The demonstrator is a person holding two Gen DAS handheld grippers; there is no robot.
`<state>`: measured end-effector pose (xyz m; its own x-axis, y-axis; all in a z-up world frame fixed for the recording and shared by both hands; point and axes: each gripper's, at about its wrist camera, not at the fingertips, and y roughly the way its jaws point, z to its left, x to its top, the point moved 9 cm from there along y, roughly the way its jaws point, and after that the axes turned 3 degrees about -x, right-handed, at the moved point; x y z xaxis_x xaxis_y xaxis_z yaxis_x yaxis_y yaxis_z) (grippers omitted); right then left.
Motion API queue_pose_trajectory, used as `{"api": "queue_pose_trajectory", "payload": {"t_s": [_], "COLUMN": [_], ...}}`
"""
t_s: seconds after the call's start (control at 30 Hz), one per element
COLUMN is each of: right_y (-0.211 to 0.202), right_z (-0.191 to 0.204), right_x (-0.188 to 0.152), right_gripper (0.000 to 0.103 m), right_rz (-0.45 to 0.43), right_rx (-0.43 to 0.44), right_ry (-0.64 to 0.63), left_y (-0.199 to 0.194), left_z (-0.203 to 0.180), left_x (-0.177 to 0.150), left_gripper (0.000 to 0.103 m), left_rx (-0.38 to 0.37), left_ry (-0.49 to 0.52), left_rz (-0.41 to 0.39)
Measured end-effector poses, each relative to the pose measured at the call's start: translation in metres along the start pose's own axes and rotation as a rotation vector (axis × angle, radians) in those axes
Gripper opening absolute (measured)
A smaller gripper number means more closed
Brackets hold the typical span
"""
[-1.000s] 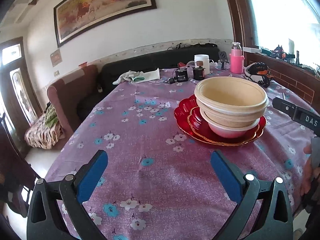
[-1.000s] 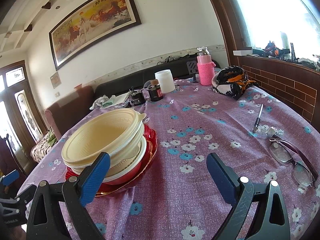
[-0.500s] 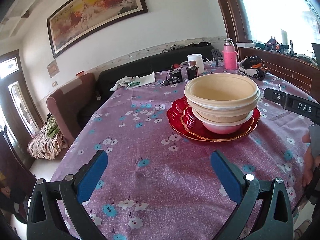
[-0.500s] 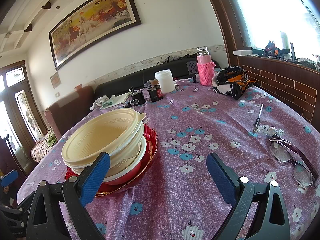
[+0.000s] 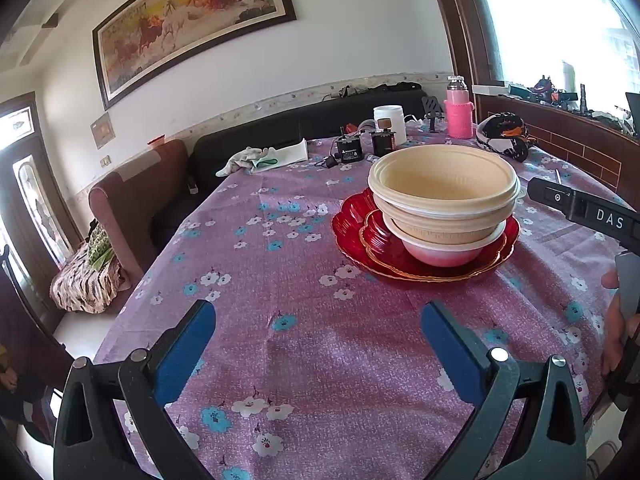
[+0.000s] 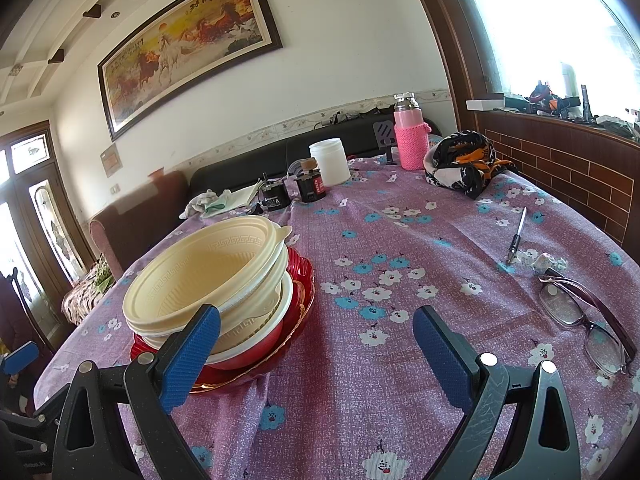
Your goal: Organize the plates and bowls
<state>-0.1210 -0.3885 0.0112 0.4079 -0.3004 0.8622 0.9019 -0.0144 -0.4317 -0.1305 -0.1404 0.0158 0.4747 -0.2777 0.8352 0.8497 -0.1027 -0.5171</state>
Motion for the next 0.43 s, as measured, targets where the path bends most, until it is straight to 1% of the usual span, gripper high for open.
{"api": "queue_pose_trajectory", "payload": {"t_s": [0.17, 0.3, 0.43], "right_y": [-0.0001, -0.0001, -0.0002], "right_z": [0.0001, 0.0003, 0.0002], "right_x": [0.0000, -0.0002, 0.0002], "right_gripper": [0.099, 0.099, 0.099], "right_rz": [0.000, 0.001, 0.001], "right_rx": [0.000, 0.000, 0.000], "right_ry": [0.000, 0.000, 0.000], "left_y": [0.0022, 0.0031, 0.0009], "left_z": [-0.0003, -0.0021, -0.0027], "left_x": [-0.0002, -0.0026, -0.0038], "left_gripper": [0.103, 0.103, 0.103], "left_rx": [-0.010, -0.040, -0.016], "left_ry": [-0.005, -0.010, 0.012], "left_rz": [0.008, 0.019, 0.007]}}
